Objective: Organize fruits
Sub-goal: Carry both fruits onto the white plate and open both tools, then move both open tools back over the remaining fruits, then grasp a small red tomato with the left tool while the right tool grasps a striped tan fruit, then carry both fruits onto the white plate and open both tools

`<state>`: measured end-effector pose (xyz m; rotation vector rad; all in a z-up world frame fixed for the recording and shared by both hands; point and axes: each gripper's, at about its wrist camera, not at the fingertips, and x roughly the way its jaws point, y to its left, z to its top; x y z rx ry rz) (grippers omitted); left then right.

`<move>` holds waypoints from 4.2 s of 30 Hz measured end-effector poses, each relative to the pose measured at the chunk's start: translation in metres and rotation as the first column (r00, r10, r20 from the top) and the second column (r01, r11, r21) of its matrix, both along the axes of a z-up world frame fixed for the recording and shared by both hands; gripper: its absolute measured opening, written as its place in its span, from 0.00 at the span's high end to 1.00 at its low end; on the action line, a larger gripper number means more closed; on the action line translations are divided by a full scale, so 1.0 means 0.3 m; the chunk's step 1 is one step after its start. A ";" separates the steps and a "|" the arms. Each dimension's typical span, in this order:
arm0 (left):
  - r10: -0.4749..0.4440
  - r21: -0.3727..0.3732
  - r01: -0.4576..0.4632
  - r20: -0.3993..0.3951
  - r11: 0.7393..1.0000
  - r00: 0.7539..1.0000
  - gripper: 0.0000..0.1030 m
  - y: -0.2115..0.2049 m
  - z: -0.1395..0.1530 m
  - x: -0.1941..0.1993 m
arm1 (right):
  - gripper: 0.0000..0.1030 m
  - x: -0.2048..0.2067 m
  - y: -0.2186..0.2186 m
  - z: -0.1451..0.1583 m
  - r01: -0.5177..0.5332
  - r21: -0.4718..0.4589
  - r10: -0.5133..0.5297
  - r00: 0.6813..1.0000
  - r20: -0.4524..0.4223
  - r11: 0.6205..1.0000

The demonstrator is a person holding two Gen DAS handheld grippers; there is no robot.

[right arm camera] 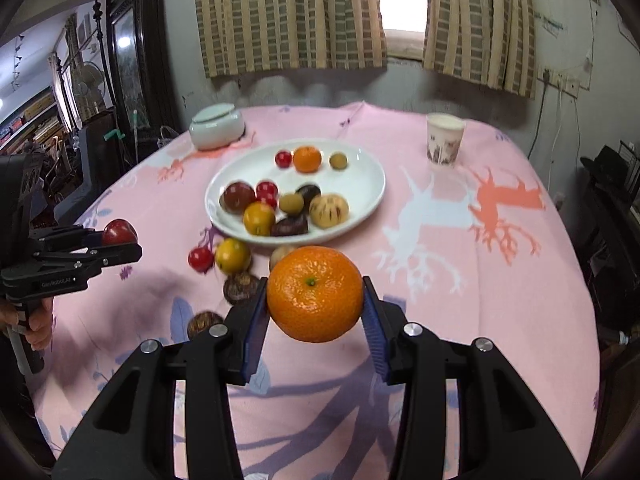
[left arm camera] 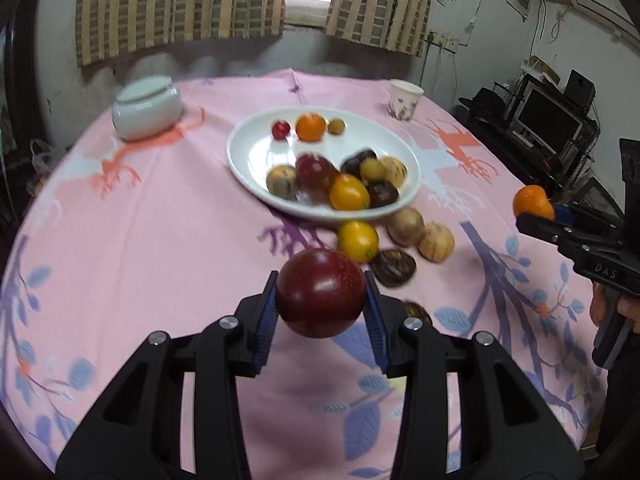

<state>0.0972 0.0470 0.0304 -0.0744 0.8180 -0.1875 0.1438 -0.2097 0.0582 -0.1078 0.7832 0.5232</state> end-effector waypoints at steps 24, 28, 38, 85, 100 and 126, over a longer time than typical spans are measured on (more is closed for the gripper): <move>0.080 0.060 -0.076 -0.073 0.995 0.994 0.61 0.022 -0.085 0.579 | 0.57 0.492 0.268 -0.173 -0.043 -0.026 0.041 0.997 -0.060 0.999; 0.094 0.034 -0.091 -0.088 0.995 0.992 0.55 0.029 -0.111 0.606 | 0.56 0.522 0.282 -0.194 -0.006 -0.031 0.005 0.999 -0.055 0.999; 0.131 0.063 -0.130 -0.017 0.990 0.991 0.25 0.029 -0.028 0.472 | 0.36 0.434 0.150 -0.105 0.076 0.097 -0.073 0.997 -0.039 0.992; -0.071 -0.002 0.071 -0.057 0.997 0.996 0.73 -0.071 -0.157 0.047 | 0.35 0.045 0.075 -0.268 0.023 -0.017 -0.025 0.994 -0.111 1.000; -0.097 -0.075 0.091 -0.079 0.993 0.992 0.73 -0.031 -0.189 0.055 | 0.55 0.186 0.183 -0.324 -0.005 -0.163 -0.019 0.989 -0.147 0.987; -0.081 -0.033 0.080 -0.013 0.996 0.997 0.73 -0.044 -0.041 0.029 | 0.59 0.026 0.041 -0.071 -0.072 -0.023 0.072 0.997 0.006 0.997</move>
